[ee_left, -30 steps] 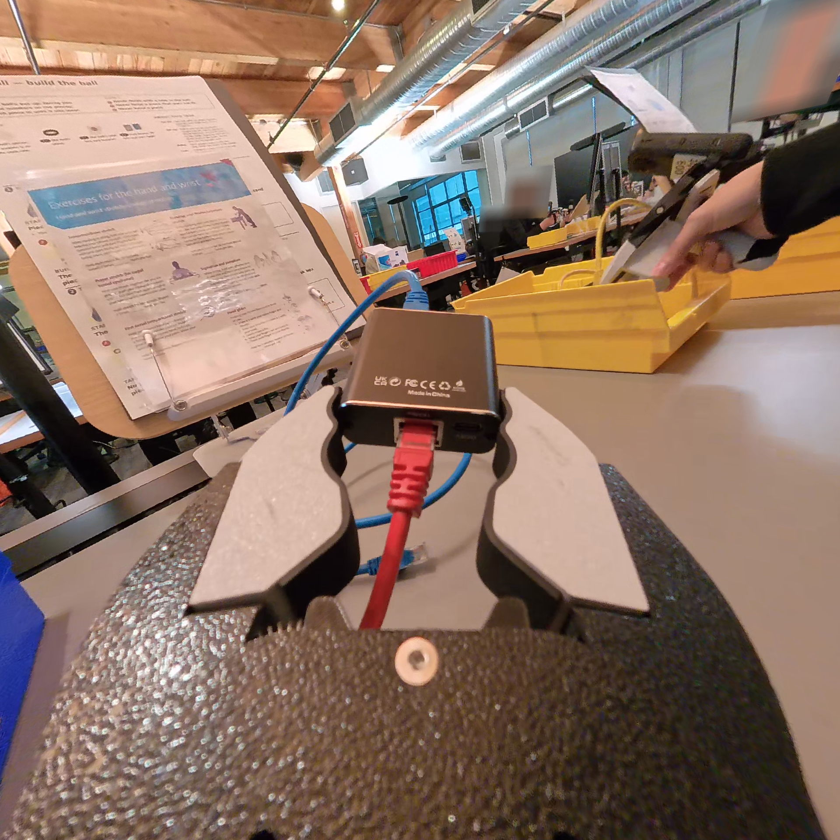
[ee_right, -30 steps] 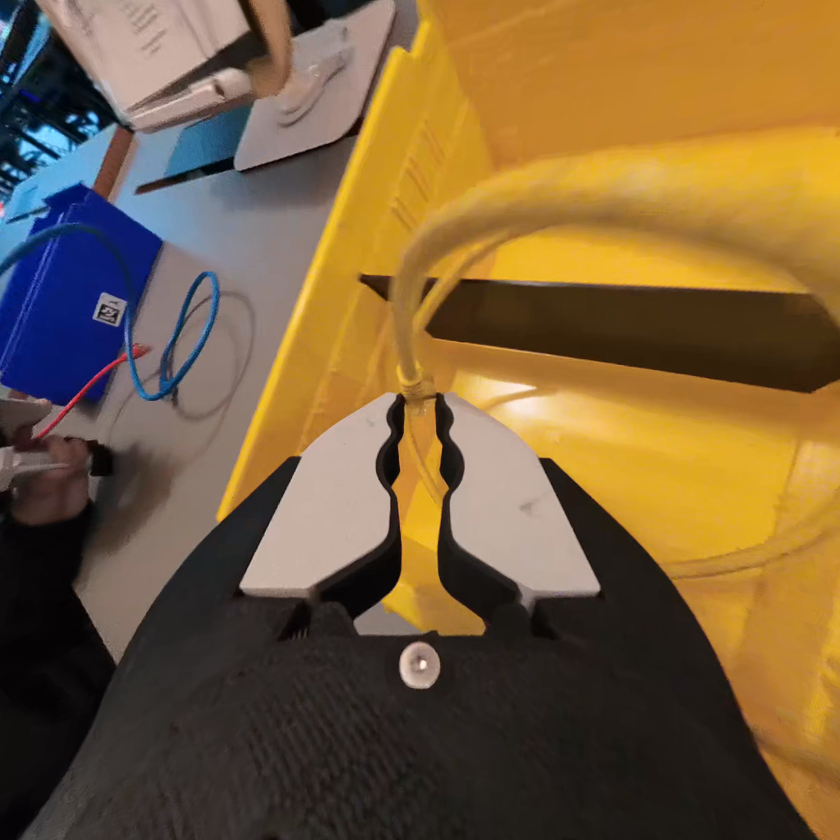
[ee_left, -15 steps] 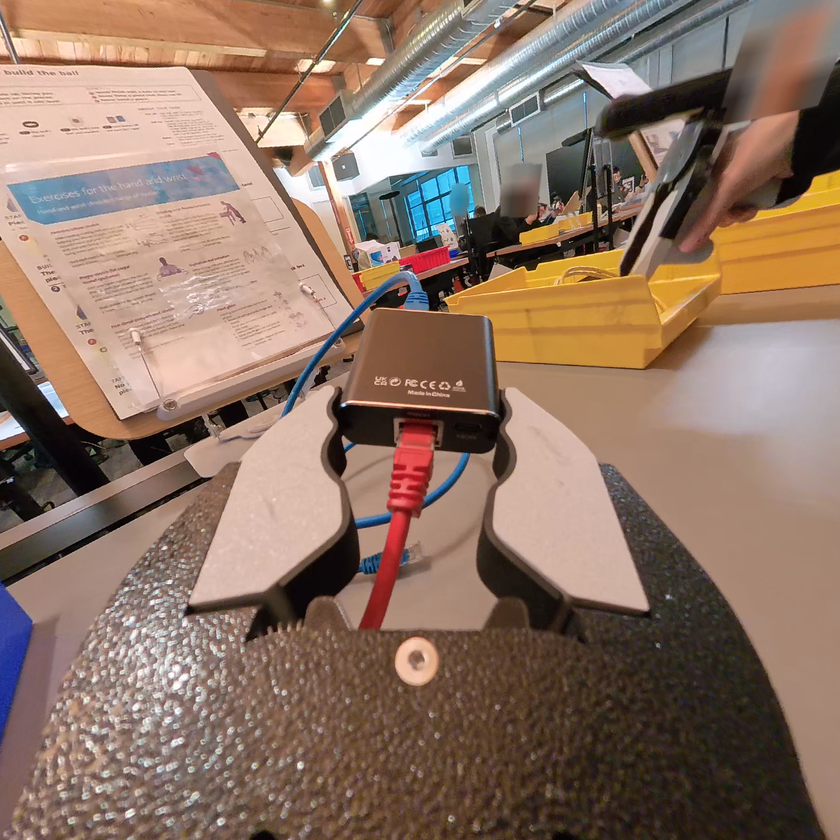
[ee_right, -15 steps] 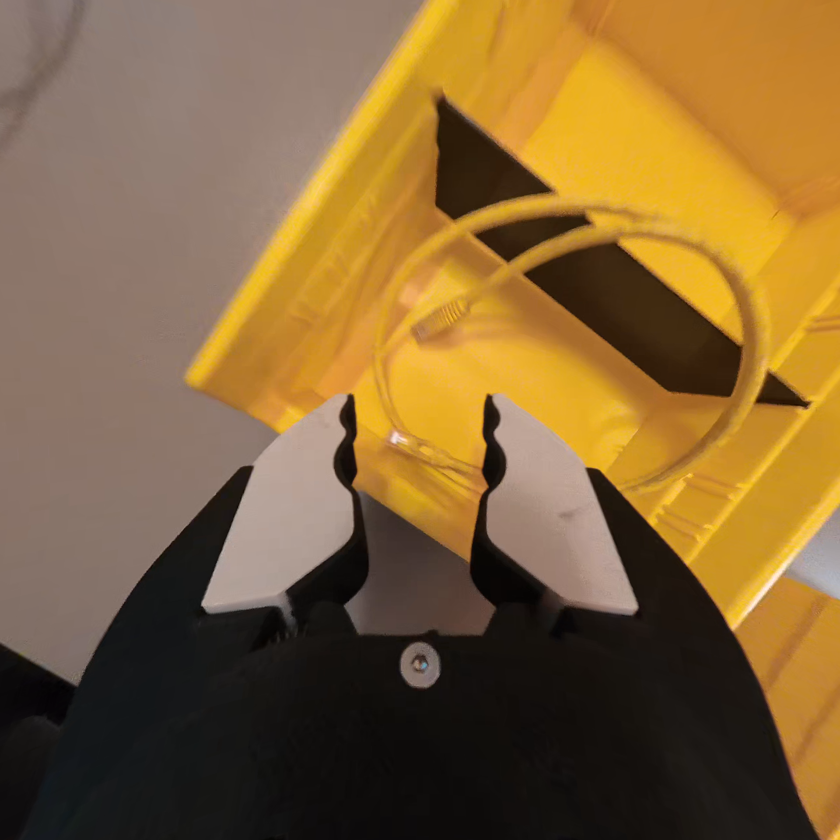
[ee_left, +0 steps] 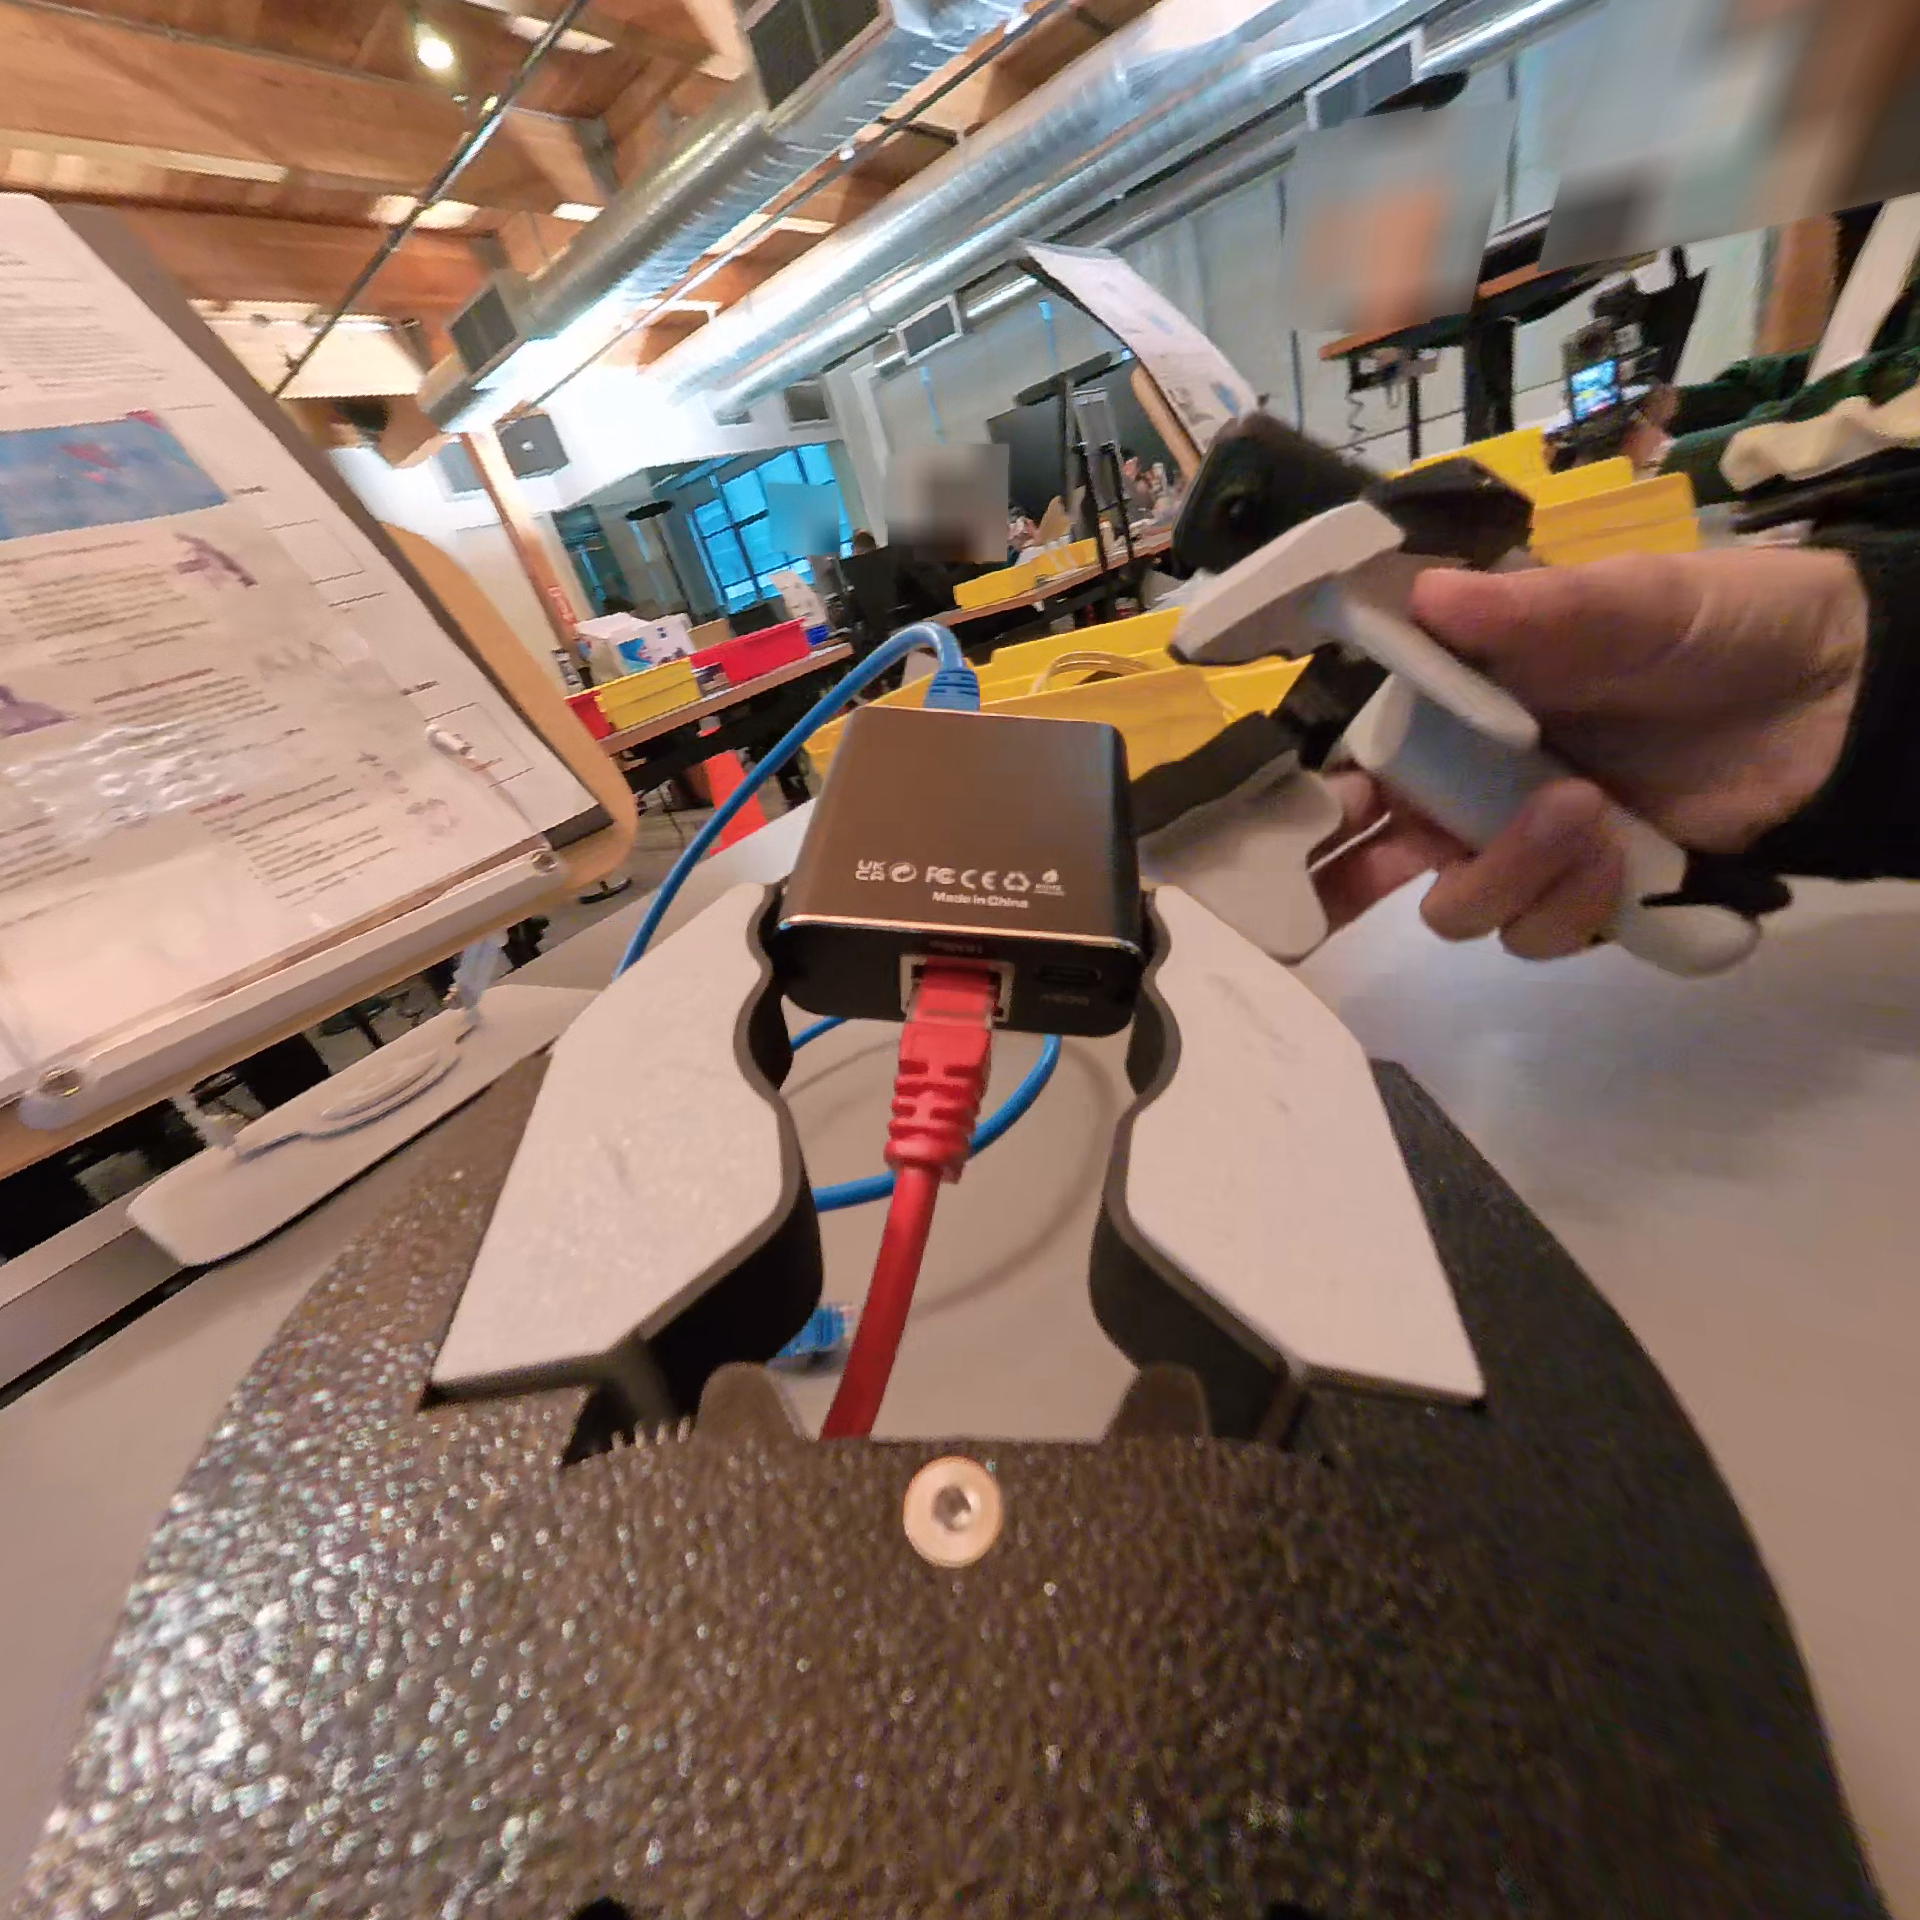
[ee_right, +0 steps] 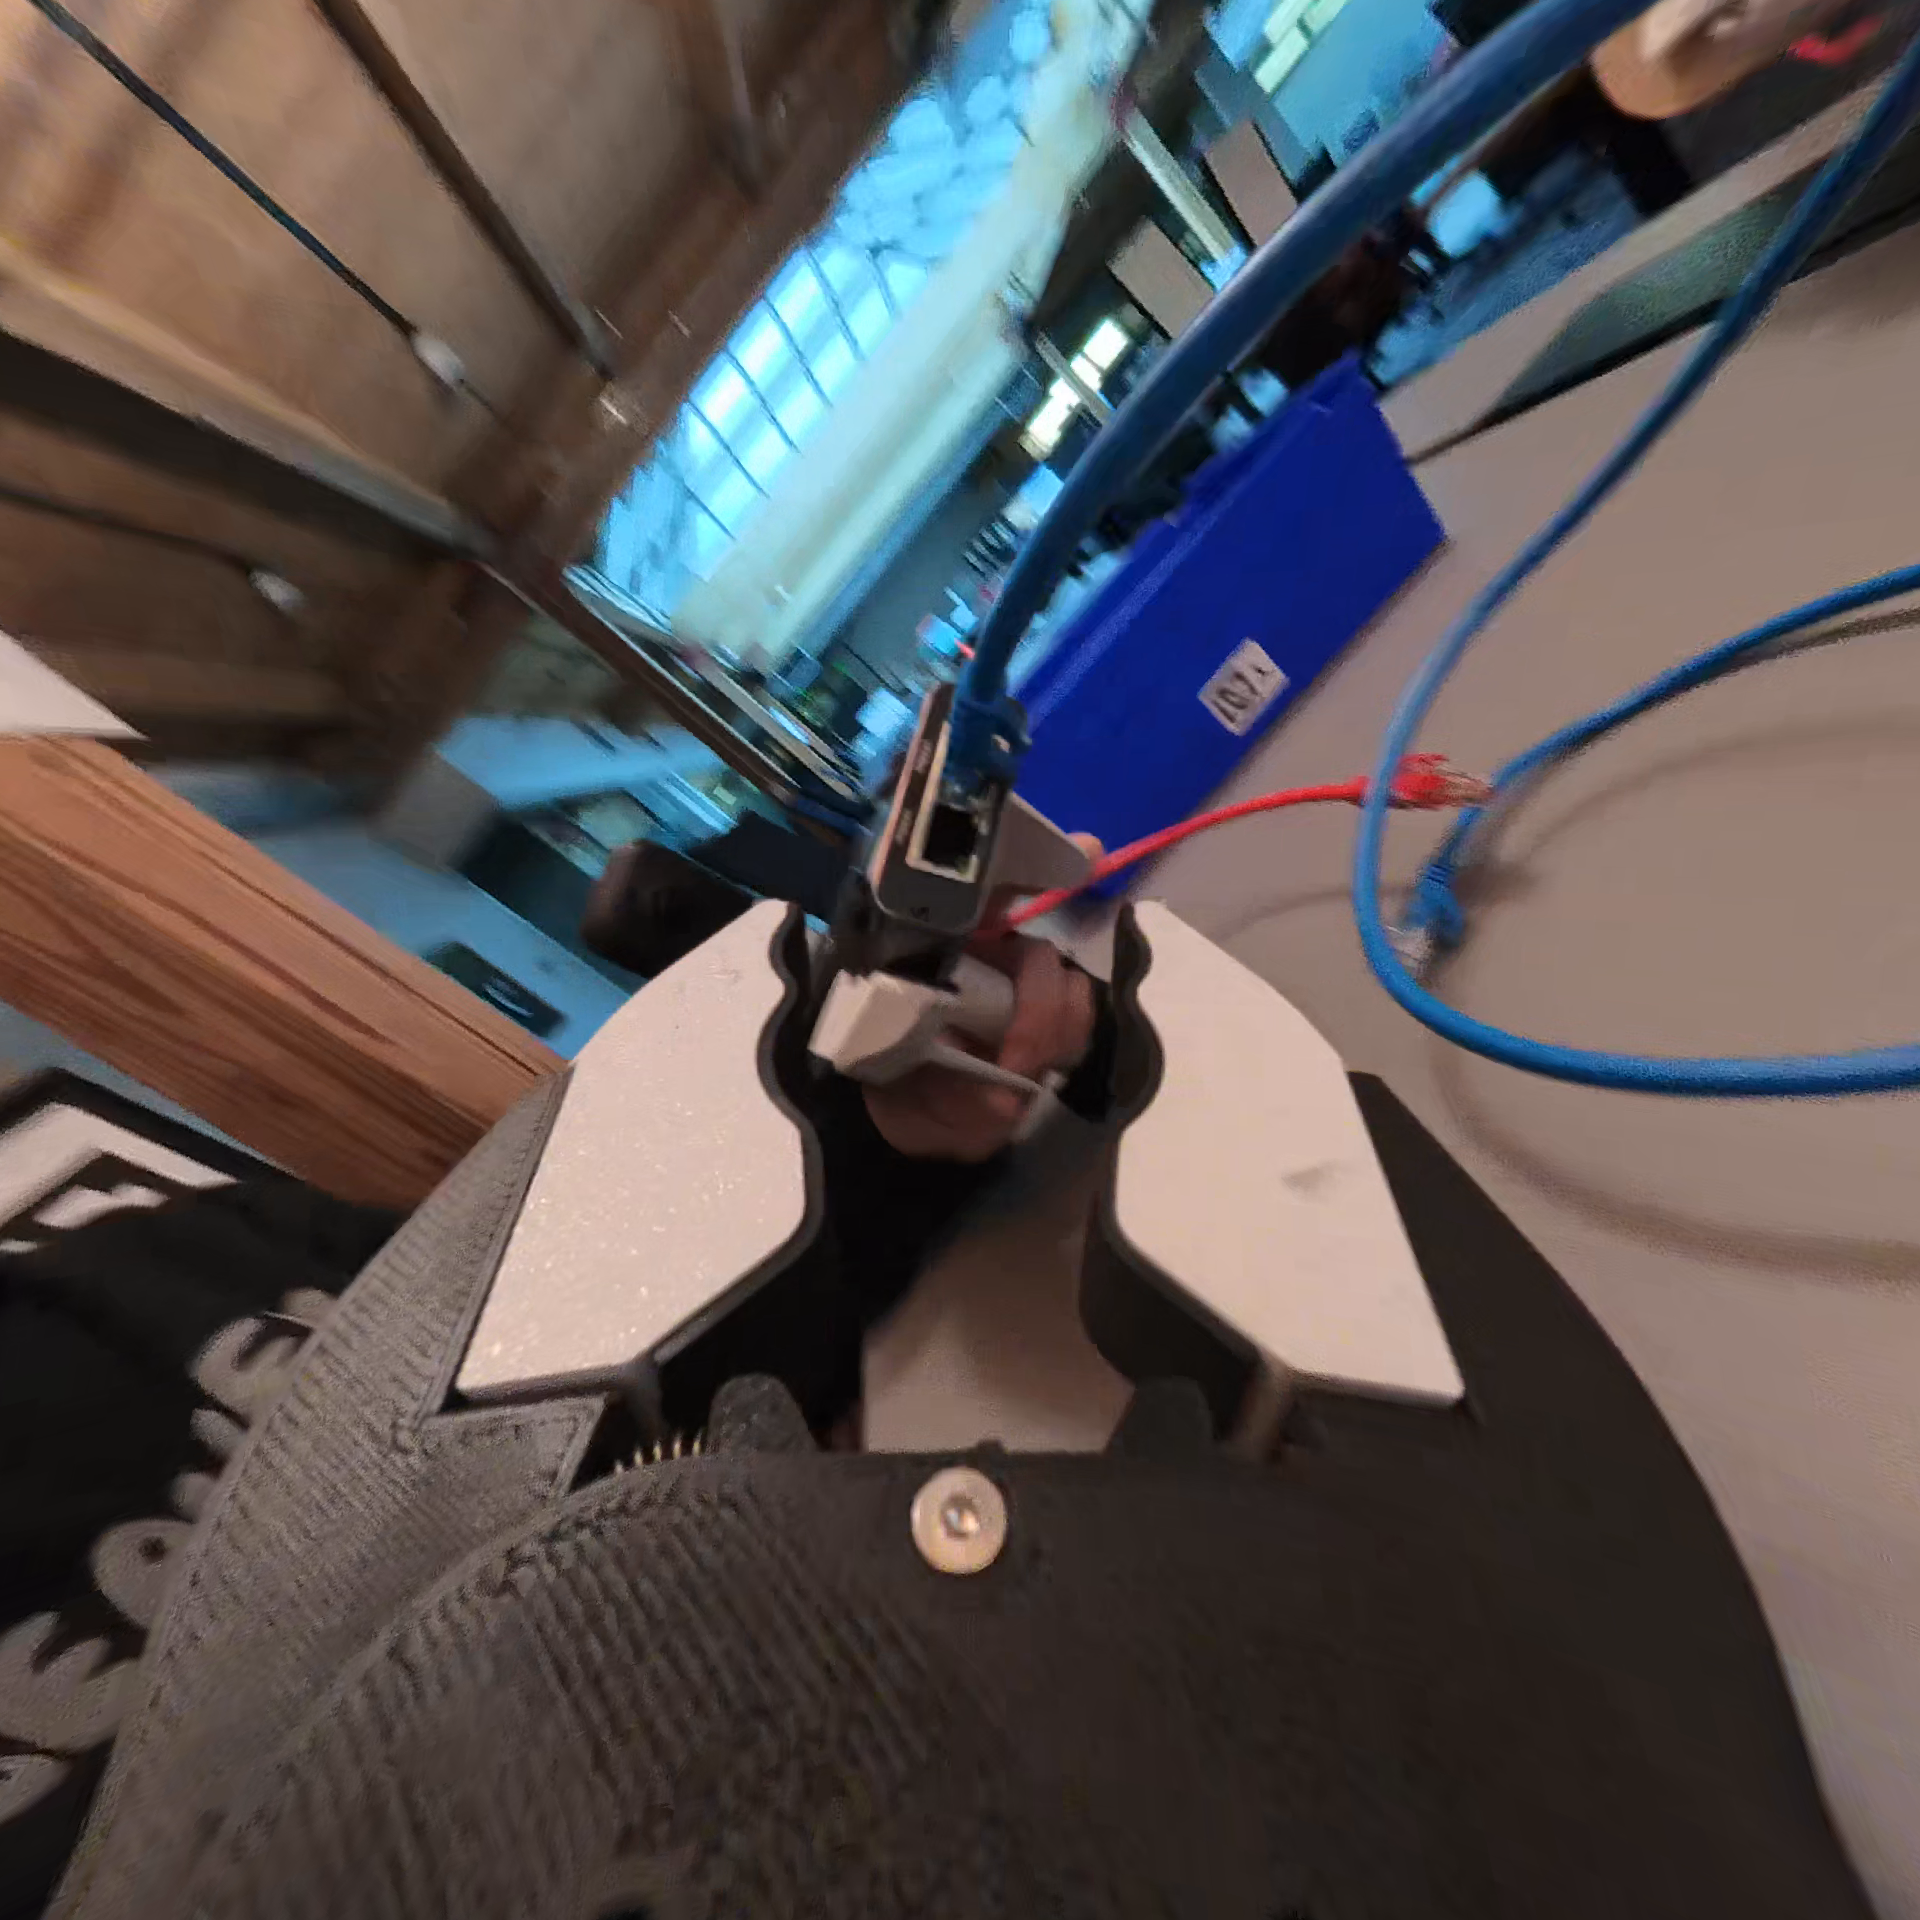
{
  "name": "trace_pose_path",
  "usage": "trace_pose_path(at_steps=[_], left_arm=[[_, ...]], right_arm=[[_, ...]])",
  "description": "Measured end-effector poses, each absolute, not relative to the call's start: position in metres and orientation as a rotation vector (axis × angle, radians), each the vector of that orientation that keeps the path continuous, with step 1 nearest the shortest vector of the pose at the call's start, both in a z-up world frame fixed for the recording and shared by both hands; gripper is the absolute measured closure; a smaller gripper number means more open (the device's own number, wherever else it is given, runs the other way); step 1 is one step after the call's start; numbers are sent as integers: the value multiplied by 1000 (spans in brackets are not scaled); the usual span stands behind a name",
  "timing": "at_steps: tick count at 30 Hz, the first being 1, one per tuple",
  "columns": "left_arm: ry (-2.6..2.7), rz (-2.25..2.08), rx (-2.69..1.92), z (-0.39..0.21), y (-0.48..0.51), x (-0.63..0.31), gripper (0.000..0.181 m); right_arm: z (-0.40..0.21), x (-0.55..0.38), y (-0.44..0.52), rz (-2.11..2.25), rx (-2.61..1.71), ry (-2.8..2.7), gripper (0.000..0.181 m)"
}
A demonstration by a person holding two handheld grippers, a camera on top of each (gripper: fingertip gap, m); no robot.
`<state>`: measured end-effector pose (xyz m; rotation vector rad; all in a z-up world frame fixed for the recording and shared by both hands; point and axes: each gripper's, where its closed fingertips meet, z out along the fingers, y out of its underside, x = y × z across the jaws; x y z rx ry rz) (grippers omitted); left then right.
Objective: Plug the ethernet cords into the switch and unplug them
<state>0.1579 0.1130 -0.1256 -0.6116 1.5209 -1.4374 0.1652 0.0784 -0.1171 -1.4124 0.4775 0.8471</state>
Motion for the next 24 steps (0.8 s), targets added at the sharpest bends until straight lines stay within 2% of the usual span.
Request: trace_pose_path(at_steps=[3,8,12,17,20,24], left_arm=[[1548,-1423,-587,-128,109,157,118],[1584,-1396,-538,-131,99,156,118],[1599,-1375,-524,-134,95,156,118],[1592,-1361,-523,-133,97,156,118],[1585,-1360,-523,-132,97,156,118],[1578,-1353,-526,-132,98,157,118]], right_arm=[[-109,164,80,900,-1221,494,143],[-118,172,85,844,-1197,577,140],[-113,168,85,826,-1167,555,159],[-113,172,86,814,-1115,594,160],[-108,182,81,757,-1037,641,170],[-108,180,82,775,-1045,640,166]])
